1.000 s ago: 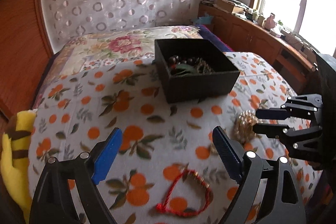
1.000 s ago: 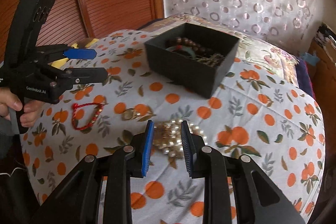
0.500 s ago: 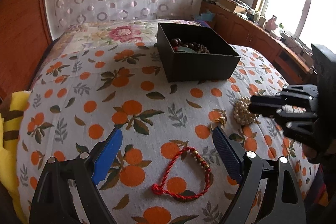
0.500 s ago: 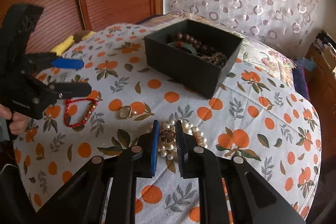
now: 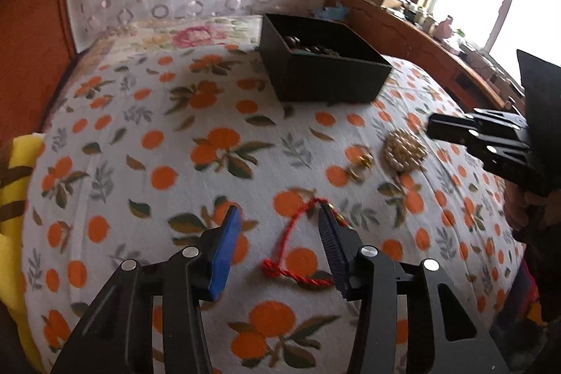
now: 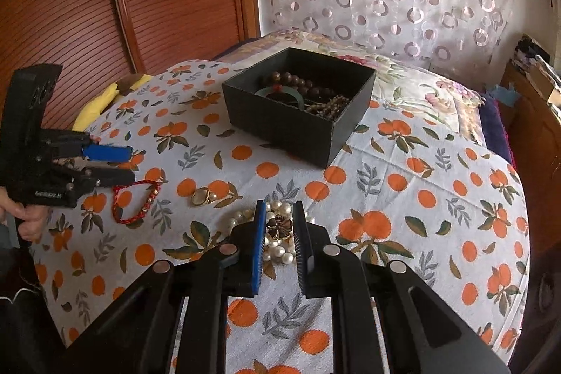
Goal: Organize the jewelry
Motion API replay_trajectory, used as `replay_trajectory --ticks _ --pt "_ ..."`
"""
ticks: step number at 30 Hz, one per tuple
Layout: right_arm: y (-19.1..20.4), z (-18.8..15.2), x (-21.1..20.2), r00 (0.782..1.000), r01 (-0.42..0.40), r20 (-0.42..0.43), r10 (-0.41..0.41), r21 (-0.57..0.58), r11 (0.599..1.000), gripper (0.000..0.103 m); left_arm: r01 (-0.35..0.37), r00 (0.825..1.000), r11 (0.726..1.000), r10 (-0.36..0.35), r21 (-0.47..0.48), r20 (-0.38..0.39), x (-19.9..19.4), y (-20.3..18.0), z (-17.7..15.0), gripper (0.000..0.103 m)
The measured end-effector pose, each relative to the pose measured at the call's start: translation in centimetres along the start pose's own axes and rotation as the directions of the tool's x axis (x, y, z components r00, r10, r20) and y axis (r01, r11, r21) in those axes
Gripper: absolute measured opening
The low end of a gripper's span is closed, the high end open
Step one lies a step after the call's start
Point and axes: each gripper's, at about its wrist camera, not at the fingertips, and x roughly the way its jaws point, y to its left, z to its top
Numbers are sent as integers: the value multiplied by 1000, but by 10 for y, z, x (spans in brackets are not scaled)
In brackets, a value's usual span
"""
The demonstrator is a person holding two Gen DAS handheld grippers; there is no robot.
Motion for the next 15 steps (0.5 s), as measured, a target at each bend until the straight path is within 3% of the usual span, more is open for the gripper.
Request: replay_trajectory --ticks 3,8,10,15 --pt "2 0 1 1000 -9 -1 9 0 1000 17 -6 1000 1000 6 26 -17 4 -6 -4 27" --pt "3 2 -2 1000 -12 5 12 -7 1000 17 -46 999 996 48 73 -22 9 -13 -6 16" --pt "3 2 -3 1000 -17 6 17 -2 1000 17 -62 998 993 64 96 -23 10 -16 -7 3" --pt "1 2 -3 1000 -23 6 23 2 1000 17 -75 997 994 77 83 -14 9 -14 -4 2"
